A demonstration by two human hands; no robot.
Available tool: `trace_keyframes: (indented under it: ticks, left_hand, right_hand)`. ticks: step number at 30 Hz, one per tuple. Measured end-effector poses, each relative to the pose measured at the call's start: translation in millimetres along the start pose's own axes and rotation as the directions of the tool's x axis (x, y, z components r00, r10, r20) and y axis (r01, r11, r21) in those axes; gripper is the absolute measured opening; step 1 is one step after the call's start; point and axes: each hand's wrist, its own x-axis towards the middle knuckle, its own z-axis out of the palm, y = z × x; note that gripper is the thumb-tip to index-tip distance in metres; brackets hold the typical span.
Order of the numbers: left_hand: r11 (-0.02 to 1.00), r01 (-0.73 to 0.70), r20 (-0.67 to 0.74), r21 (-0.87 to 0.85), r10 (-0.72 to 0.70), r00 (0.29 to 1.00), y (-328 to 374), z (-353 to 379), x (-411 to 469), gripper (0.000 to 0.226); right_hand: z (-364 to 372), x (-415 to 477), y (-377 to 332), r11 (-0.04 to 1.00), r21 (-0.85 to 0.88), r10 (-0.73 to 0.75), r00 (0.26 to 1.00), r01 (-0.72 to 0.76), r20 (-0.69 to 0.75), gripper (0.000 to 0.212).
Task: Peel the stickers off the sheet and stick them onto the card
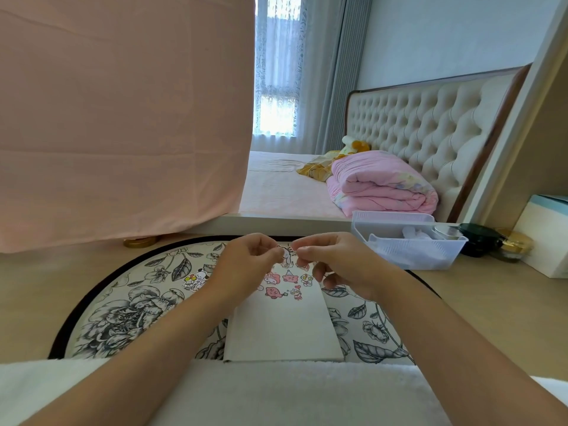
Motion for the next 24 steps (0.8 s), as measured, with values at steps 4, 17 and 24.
trace_keyframes:
  ticks: [4,17,24]
  left_hand:
    - [0.987,0.093,0.022,-0.133,-0.091,0.996,2.7,-1.1,-0.6,0.007]
    - [0.988,0.061,0.079,-0.142,-0.050,0.996,7.2,1.3,-5.0,0.004]
    - [1.000,-0.007,0.076,-0.019,0.009,0.997,0.4,3.2,-2.6,0.007]
  right_hand:
    - [2.6,3.4,3.6,0.997,-0.061,-0.055,0.995,0.049,-0.087,0.020]
    - [6.9,3.8,5.8,0.982,-0.151,-0.138,0.981,0.117,-0.136,0.014]
    - [1.8,0.5,7.8,0.977,-0.200,-0.113,0.978,0.077,-0.175,0.017]
